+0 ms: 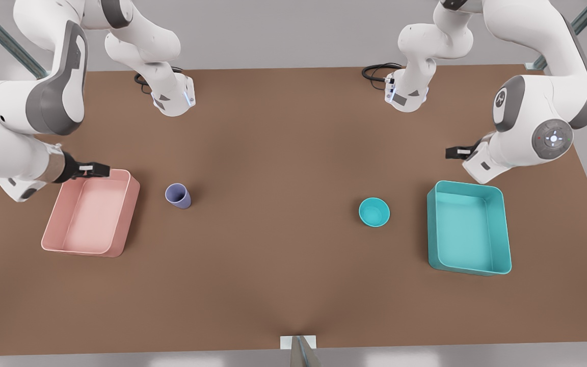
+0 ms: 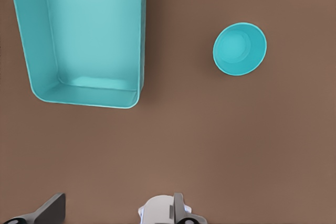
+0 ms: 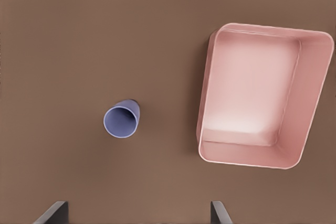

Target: Put the bowls and cups in different boxes

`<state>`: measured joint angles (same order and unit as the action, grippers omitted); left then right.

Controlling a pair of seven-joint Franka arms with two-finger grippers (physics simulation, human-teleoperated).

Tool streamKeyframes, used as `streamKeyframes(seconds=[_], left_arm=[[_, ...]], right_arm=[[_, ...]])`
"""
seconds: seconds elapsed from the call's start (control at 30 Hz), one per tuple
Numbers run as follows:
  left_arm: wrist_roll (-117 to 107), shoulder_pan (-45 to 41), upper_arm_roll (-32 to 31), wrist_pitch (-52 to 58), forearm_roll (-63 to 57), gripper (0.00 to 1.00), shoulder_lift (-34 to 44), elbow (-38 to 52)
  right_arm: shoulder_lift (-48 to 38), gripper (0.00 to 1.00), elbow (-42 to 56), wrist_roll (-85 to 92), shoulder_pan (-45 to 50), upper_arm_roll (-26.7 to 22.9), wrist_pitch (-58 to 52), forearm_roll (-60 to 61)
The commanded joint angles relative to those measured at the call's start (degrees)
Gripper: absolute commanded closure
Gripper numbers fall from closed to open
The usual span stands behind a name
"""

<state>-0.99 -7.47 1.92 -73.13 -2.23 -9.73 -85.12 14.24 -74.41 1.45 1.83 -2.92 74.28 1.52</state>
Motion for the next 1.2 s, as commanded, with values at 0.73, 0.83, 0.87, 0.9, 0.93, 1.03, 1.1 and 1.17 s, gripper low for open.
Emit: streamKeyframes(seconds=[0.73,0.83,0.87,0.9,0.93,1.03,1.1,1.17], left_arm=[[-20.02,-23.47,0.1,-47.02,-7.0,0.0,-26.31,-11.47],[-20.02,-23.38,0.1,-47.63,-7.0,0.0,-27.8,-12.43],[-20.02,-23.47,0.1,-47.63,-7.0,0.0,-27.89,-12.88],[-20.02,-23.47,0.1,-47.63,-7.0,0.0,-27.98,-12.88],[-20.02,-23.47,0.1,-47.63,-7.0,0.0,-28.15,-12.88],[-20.02,-23.38,0.1,-48.6,-7.0,0.27,-28.77,-12.88],[-19.93,-23.29,0.1,-48.78,-7.0,0.47,-28.95,-12.88],[-19.93,-23.29,0.1,-48.78,-7.0,0.56,-29.03,-12.79]], right_arm=[[-0.62,0.0,-46.08,-5.06,6.26,0.63,54.56,1.99],[-0.79,0.0,-48.11,-4.97,5.91,0.63,54.65,1.99],[-1.05,0.0,-48.98,-4.88,5.64,0.63,54.65,1.99],[-1.23,0.0,-49.95,-4.97,5.64,0.63,54.65,1.99],[-1.32,0.0,-50.74,-4.88,5.64,0.63,55.0,1.99],[-1.67,0.0,-54.08,-4.79,5.73,0.63,58.34,1.99],[-1.06,0.0,-54.35,-4.79,5.82,0.72,59.13,1.99],[-0.35,0.0,-54.43,-4.79,5.82,0.72,59.22,1.99]])
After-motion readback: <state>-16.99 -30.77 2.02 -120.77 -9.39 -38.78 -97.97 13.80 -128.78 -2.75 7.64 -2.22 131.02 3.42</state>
